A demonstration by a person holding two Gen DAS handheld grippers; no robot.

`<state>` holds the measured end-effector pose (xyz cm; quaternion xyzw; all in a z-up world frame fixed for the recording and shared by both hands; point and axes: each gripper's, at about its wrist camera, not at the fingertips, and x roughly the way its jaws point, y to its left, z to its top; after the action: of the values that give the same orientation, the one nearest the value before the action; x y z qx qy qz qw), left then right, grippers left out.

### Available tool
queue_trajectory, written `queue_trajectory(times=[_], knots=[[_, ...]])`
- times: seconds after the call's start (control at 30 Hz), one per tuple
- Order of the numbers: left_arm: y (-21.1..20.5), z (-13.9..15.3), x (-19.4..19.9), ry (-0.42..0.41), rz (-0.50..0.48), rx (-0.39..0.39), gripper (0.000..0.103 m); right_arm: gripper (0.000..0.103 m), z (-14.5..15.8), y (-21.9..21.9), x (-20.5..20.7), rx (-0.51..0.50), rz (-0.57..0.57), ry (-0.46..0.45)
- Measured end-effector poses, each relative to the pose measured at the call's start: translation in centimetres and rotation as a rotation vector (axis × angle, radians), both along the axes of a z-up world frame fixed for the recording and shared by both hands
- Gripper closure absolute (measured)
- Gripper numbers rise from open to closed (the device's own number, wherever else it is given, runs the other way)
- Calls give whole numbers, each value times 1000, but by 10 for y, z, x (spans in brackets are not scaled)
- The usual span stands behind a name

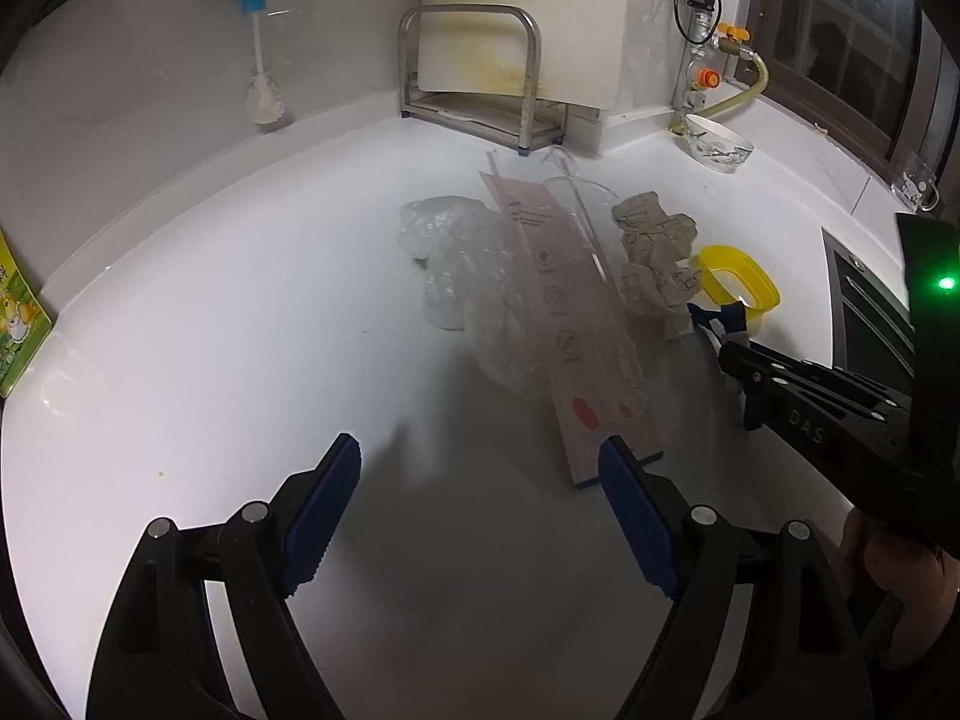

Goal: Collect trash
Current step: 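Grasp the blue plastic item with the right gripper, then grasp the pink-printed clear package with the left gripper while the right gripper holds the blue item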

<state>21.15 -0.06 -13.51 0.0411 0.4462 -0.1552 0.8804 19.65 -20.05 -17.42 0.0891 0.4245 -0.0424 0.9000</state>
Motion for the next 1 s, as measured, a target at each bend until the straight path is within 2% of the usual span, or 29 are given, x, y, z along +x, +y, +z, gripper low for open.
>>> queue_trajectory(times=[0.23,0.67,0.93,1.0], knots=[[-24,-4,0,-25,20,-14,17,88,9,-12,-29,19,-32,-28],[-71,-22,16,-59,93,31,15,88,22,-27,-78,43,-84,-54],[-89,-29,28,-19,122,101,14,88,27,-27,-86,51,-87,-68],[-91,-31,29,-5,124,108,19,88,28,-28,-87,52,-86,-69]])
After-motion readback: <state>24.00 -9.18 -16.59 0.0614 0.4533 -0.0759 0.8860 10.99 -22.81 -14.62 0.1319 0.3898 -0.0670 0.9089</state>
